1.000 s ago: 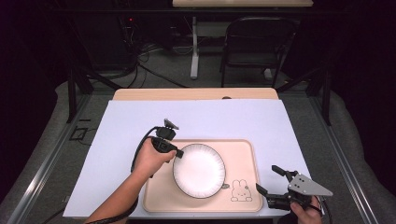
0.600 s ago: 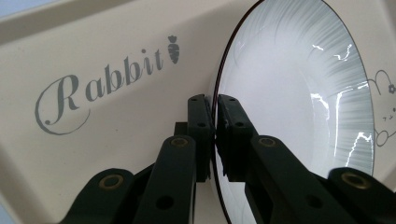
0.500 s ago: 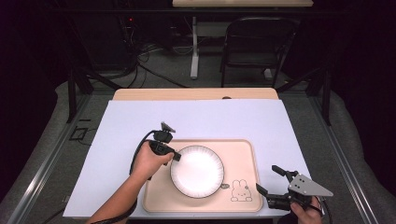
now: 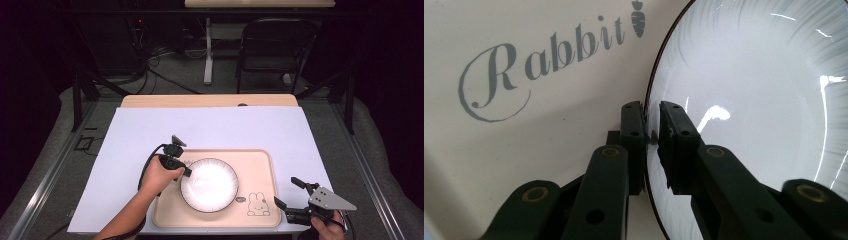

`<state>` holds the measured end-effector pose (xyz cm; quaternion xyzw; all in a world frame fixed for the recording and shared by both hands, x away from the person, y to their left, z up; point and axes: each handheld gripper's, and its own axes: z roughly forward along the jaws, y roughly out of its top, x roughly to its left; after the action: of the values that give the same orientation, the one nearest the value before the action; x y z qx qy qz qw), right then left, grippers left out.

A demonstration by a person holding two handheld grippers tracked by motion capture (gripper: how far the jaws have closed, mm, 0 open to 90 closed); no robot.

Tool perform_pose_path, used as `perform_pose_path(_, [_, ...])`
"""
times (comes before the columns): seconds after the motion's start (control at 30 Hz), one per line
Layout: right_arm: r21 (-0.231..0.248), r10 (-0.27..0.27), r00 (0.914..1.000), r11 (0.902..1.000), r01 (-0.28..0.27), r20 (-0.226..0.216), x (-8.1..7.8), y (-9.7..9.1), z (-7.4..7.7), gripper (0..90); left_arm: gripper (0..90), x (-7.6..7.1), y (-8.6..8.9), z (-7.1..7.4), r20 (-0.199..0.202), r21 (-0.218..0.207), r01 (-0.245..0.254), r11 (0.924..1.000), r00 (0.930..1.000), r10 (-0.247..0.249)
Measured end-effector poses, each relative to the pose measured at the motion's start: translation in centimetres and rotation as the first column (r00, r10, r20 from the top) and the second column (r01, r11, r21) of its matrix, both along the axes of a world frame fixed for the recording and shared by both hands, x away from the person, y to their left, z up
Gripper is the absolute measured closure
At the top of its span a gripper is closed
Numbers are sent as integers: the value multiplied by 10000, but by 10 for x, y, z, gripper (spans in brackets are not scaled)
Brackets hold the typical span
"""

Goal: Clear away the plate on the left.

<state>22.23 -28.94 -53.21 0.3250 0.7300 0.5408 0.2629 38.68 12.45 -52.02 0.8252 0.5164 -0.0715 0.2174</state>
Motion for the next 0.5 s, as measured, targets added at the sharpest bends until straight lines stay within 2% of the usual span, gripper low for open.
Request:
perform_pose_path(0.23, [-39, 13, 10000, 10000, -13, -2, 0, 0, 0, 141, 749, -4, 6, 11, 371, -116, -129, 9999, 9992, 133])
perform_pose_path(0.3, [-48, 6, 10000, 10000, -6, -8, 0, 0, 0, 141, 715, -5, 8, 14, 479, -140, -188, 9997, 9987, 194])
perform_pose_path(0.4, [-30, 4, 10000, 10000, -4, -17, 0, 0, 0, 141, 642, -8, 13, 16, 881, -132, -123, 9998, 9960, 134])
perform_pose_path(0.5, [0, 8, 10000, 10000, -8, -10, 1, 0, 0, 141, 612, -11, 19, 17, 964, -206, -286, 9994, 9949, 305])
